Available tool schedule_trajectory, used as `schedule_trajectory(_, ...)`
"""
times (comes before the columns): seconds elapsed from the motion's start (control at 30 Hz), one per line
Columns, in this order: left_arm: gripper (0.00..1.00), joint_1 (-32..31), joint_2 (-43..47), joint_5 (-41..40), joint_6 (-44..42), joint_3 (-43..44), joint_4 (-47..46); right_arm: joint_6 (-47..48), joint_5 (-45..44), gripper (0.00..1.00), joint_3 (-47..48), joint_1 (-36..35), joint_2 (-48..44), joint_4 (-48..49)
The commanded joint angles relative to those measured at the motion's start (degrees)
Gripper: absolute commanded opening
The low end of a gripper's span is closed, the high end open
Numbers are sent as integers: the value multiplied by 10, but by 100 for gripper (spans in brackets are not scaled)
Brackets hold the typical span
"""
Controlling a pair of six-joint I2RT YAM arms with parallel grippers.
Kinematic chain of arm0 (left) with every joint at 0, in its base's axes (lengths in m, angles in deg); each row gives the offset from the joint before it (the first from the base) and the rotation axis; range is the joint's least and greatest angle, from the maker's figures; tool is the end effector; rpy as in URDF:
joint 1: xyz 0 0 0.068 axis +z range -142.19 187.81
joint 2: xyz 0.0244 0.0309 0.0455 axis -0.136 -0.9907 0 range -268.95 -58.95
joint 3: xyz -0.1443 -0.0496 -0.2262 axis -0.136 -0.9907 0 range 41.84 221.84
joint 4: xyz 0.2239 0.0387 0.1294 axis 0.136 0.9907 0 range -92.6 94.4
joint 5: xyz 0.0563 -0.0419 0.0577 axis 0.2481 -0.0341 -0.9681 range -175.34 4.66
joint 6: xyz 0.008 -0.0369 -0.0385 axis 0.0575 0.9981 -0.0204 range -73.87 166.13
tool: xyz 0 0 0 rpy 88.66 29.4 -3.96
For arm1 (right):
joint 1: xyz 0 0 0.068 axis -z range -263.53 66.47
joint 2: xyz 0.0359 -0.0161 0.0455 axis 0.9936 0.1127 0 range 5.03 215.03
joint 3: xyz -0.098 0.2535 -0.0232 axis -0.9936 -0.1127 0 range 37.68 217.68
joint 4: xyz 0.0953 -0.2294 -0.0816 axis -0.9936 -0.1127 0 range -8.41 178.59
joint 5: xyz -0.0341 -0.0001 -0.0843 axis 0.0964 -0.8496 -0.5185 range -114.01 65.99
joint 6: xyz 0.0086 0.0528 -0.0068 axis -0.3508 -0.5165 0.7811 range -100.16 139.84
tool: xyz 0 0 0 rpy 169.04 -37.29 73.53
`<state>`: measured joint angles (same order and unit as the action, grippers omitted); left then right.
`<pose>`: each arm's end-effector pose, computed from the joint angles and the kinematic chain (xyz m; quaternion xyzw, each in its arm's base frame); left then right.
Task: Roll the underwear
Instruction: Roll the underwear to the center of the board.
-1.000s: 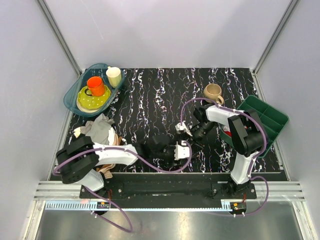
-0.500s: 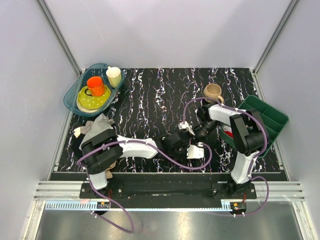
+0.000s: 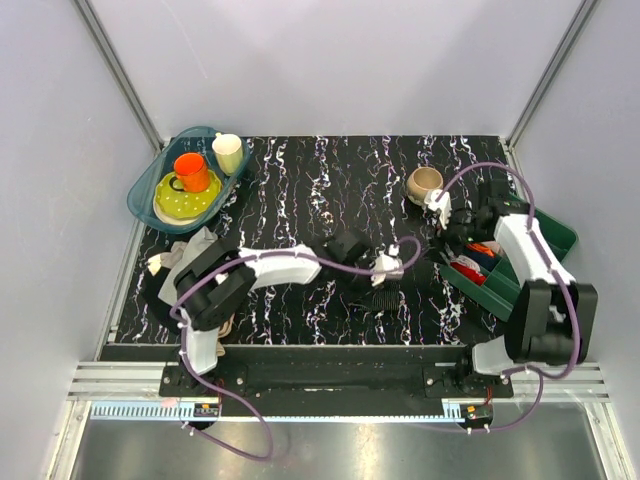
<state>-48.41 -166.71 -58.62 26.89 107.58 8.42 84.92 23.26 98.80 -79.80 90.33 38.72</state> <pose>0.2015 -0.3299 0.1609 0.6227 0.6850 -0.3056 0.2229 0.2746 0.0083 0.2366 -0.5107 0.7519 0.2557 0.3291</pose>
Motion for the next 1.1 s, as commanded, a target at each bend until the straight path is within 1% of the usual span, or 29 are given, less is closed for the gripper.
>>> schedule_trajectory(0.0, 5, 55, -80, 157, 62, 71, 142, 73, 30, 70, -20, 4, -102, -4)
schedule_trajectory(0.03, 6, 63, -96, 174, 70, 89, 174, 111, 47, 71, -41, 4, -118, -38)
schedule_trajectory(0.07, 9, 79, -129, 196, 85, 104, 186, 156, 55, 75, -56, 3, -133, -60)
schedule_trajectory(0.1, 11, 88, -146, 210, 105, 136, 198, 241, 64, 78, -70, 3, -162, -79)
schedule_trajectory(0.13, 12, 95, -165, 228, 112, 148, 221, 281, 79, 82, -105, 3, -175, -101)
schedule_trajectory(0.17, 14, 109, -198, 256, 125, 160, 227, 315, 83, 90, -123, -3, -188, -105)
schedule_trajectory(0.2, 15, 116, -214, 264, 140, 186, 236, 343, 82, 93, -142, -11, -214, -98)
schedule_trajectory(0.23, 14, 121, -230, 269, 144, 198, 255, 338, 63, 95, -177, -27, -225, -61)
schedule_trajectory(0.27, 14, 129, -254, 274, 148, 209, 261, 323, 43, 95, -192, -73, -237, -32)
schedule_trajectory(0.3, 14, 132, -263, 272, 156, 216, 266, 283, 21, 95, -208, -101, -254, -1)
schedule_trajectory(0.33, 14, 133, -268, 267, 162, 228, 269, 268, -20, 95, -236, -125, -261, 59)
schedule_trajectory(0.4, 15, 134, -276, 265, 172, 236, 269, 236, -45, 95, -256, -176, -268, 112)
schedule_trajectory(0.5, 18, 134, -277, 256, 191, 247, 258, 218, -70, 95, -265, -215, -236, 194)
schedule_trajectory(0.57, 20, 133, -278, 251, 191, 254, 253, 220, -98, 95, -272, -236, -208, 216)
schedule_trajectory(0.6, 20, 134, -277, 249, 212, 257, 248, 222, -117, 94, -276, -257, -199, 230)
schedule_trajectory(0.7, 25, 134, -276, 241, 228, 258, 233, 213, -156, 89, -286, -292, -160, 260)
schedule_trajectory(0.73, 27, 134, -272, 239, 232, 257, 227, 210, -162, 82, -286, -297, -151, 262)
schedule_trajectory(0.8, 29, 135, -263, 230, 248, 247, 205, 193, -176, 71, -283, -306, -121, 263)
schedule_trajectory(0.83, 32, 136, -245, 215, 255, 240, 190, 186, -180, 64, -281, -309, -111, 262)
schedule_trajectory(0.87, 34, 137, -232, 206, 263, 219, 173, 175, -183, 51, -279, -309, -96, 261)
schedule_trajectory(0.9, 36, 138, -218, 199, 279, 207, 137, 170, -190, 45, -276, -309, -89, 258)
schedule_trajectory(0.93, 37, 140, -184, 183, 286, 196, 119, 164, -193, 40, -274, -309, -84, 256)
schedule_trajectory(0.97, 42, 142, -166, 172, 291, 183, 101, 154, -195, 35, -272, -309, -76, 253)
schedule_trajectory(1.0, 44, 142, -120, 161, 293, 152, 58, 152, -195, 34, -268, -309, -73, 248)
schedule_trajectory(1.03, 46, 143, -96, 143, 291, 129, 35, 149, -193, 33, -267, -309, -71, 244)
schedule_trajectory(1.07, 52, 143, -72, 131, 287, 108, -7, 141, -189, 32, -262, -309, -66, 238)
